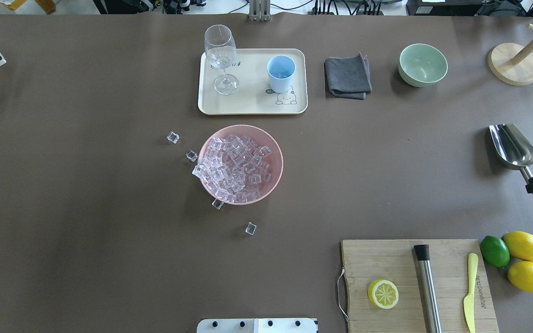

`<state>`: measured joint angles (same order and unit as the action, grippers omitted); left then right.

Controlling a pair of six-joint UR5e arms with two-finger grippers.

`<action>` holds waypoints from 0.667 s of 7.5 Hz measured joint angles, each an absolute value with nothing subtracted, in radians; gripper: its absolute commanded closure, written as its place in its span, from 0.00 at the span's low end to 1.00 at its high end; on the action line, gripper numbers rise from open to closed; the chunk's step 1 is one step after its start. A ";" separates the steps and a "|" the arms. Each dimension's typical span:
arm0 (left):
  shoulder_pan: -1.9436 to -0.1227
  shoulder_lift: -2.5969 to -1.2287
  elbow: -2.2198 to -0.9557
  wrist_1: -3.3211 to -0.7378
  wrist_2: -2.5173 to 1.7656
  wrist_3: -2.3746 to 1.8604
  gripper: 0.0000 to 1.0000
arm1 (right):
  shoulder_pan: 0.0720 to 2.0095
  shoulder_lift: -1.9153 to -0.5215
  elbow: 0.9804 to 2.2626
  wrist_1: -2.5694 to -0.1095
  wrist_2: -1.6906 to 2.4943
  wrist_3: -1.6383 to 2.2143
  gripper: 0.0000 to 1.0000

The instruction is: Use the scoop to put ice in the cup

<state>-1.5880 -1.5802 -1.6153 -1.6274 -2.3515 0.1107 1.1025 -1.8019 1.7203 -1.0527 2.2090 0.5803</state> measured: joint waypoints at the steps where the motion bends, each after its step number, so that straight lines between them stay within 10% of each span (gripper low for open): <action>1: -1.588 -1.581 -1.616 -1.627 -2.352 0.111 0.01 | 1.148 -1.797 1.721 -1.085 2.249 0.525 0.01; 5: -1.590 -1.578 -1.615 -1.626 -2.352 0.110 0.01 | 1.401 -1.763 1.744 -1.382 2.370 0.156 0.01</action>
